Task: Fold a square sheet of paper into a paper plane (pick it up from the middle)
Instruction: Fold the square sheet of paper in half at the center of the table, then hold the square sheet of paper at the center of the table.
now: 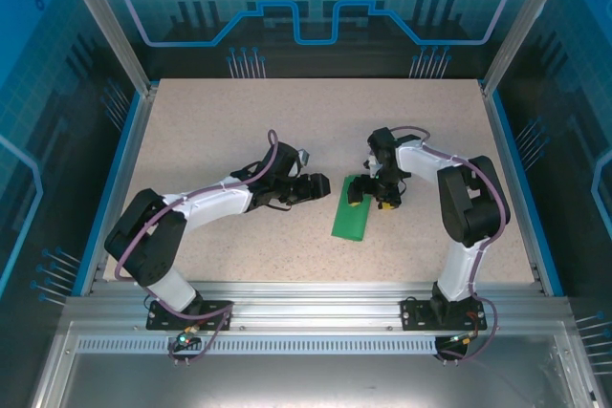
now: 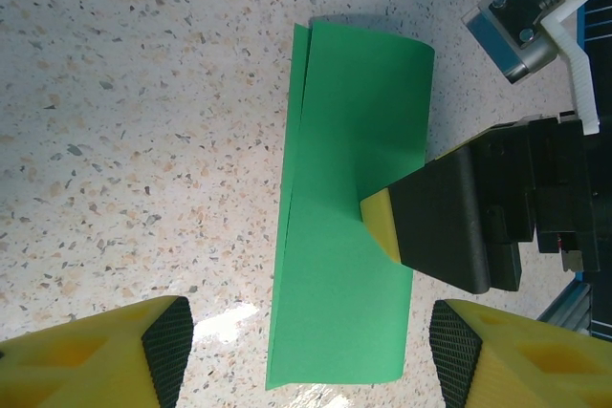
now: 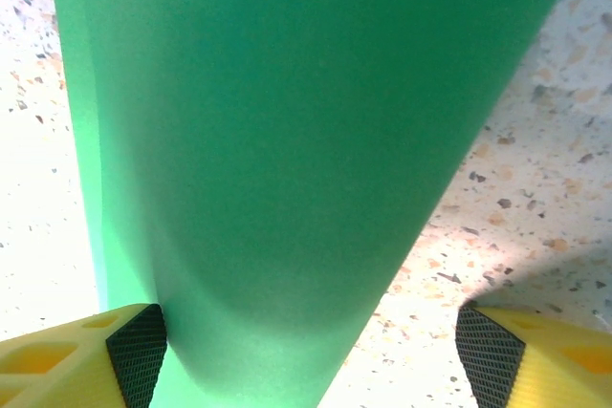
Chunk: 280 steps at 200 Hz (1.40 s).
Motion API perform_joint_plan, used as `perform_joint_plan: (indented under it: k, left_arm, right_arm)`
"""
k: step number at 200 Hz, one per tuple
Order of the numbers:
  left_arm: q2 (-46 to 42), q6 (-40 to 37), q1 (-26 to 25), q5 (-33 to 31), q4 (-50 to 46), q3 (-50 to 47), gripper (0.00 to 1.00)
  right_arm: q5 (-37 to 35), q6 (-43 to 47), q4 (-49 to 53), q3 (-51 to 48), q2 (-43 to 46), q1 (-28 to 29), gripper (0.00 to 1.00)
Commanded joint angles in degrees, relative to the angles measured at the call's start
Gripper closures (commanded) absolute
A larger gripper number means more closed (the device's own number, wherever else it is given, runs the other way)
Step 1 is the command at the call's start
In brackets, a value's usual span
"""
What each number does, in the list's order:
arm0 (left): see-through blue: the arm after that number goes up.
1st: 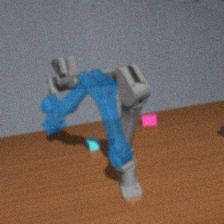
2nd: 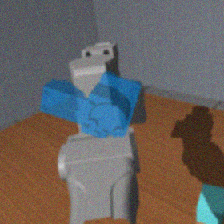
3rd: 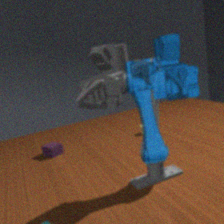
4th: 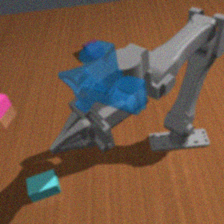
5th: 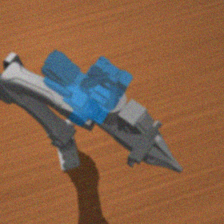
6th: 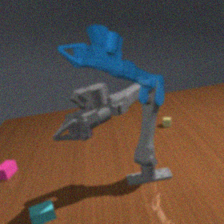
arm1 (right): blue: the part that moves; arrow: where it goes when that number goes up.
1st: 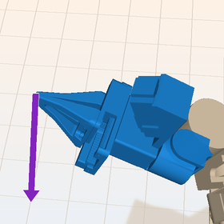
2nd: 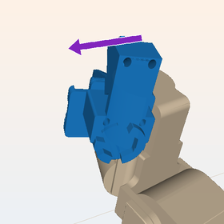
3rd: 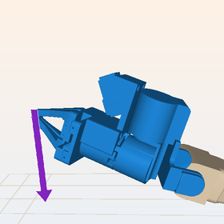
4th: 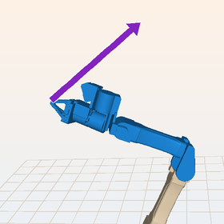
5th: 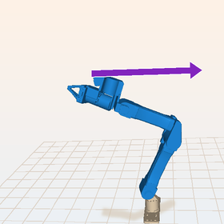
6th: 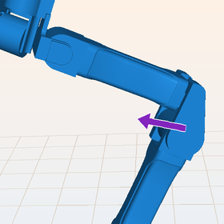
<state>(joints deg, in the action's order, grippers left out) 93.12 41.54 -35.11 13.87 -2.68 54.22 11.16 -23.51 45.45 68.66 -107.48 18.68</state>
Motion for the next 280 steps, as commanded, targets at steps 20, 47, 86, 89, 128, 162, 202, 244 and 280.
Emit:
perform_joint_plan:
  k: [20, 47, 86, 89, 128, 162, 202, 244, 280]
  left_arm:
    - [1.23, -1.64, -0.66, 1.52, 0.49, -0.25, 0.29]
    - [1.36, -1.81, -0.68, 1.58, 0.30, -0.16, 0.29]
    - [1.61, -2.07, -0.66, 1.72, -0.12, 0.19, 0.29]
    - [1.62, -2.05, -0.66, 1.74, -0.13, 0.19, 0.29]
    - [1.89, -2.15, -0.68, 1.95, -0.42, 0.35, 0.29]
    - [1.71, -2.16, -0.67, 2.00, -0.70, 0.36, 0.29]
    - [1.80, -2.16, -0.68, 2.29, -0.75, 0.54, 0.30]
    - [2.64, -2.08, -0.67, 3.56, -0.51, 0.95, 0.42]
    - [3.55, -1.59, -0.74, 4.61, -0.15, 0.90, 0.54]
  right_arm:
    - [1.15, 1.20, 0.63, -0.14, -3.26, 0.47, 0.15]
    - [-0.67, 1.21, 2.31, 1.75, -4.42, 0.77, 0.15]
    - [-3.52, 0.16, 4.26, 3.52, -6.12, 1.31, 0.14]
    - [-3.70, 0.07, 4.43, 3.66, -6.33, 1.40, 0.15]
    - [-6.75, 0.04, 6.64, 6.00, -8.04, 2.87, 0.14]
    - [-7.45, -0.56, 6.86, 6.66, -8.53, 2.97, 0.14]
    - [-6.69, -1.30, 6.06, 6.35, -8.71, 2.56, 0.14]
    - [-3.92, -1.23, 4.38, 5.97, -8.86, 2.17, 0.15]
    - [-5.11, -1.62, 4.66, 5.78, -9.30, 2.11, 0.15]
